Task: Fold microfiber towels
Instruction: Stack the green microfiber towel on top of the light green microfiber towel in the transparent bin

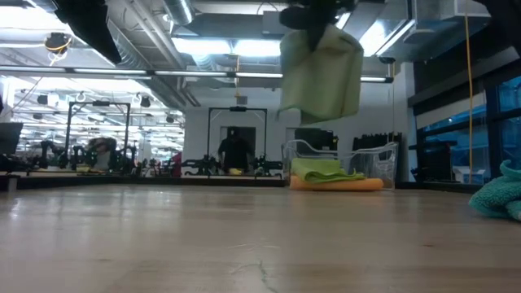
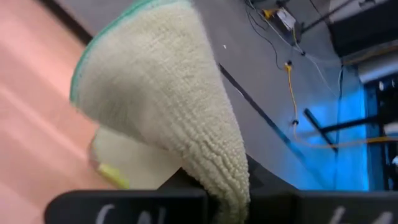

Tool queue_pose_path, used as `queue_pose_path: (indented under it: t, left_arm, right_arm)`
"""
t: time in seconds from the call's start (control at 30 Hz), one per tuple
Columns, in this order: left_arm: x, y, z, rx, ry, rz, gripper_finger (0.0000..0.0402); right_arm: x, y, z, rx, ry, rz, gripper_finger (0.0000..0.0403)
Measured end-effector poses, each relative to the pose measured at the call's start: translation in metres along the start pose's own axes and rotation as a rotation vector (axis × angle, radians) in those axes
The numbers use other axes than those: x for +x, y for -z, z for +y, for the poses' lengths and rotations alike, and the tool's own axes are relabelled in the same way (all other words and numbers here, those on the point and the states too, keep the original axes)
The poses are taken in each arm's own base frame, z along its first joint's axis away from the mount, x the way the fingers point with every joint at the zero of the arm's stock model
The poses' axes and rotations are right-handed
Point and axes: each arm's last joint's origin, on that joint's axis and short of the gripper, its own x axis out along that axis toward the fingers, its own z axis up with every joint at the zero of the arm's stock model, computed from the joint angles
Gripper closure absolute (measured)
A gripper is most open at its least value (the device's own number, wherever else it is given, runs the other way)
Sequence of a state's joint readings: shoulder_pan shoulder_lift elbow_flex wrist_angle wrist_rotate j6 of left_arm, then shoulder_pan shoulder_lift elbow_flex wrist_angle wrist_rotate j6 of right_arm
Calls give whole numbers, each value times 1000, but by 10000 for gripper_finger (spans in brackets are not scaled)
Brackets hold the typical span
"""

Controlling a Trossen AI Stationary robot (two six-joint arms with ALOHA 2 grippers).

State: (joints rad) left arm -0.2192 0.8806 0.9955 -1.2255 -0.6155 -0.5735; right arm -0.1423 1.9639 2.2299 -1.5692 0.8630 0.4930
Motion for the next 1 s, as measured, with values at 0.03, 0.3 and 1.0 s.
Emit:
queue_pose_path:
  t: [0.03,0.3,1.0]
  left_arm:
    - [0,0,0,0,0,0,315]
    - [0,0,0,-1,0,-1,314]
    - [0,0,0,-4,2,-4,314]
  right_arm:
    - [2,-2,-11,28,9,4,387]
    - [50,-11,-71,134,21,147,387]
    - [167,27,-50,245,19,329,387]
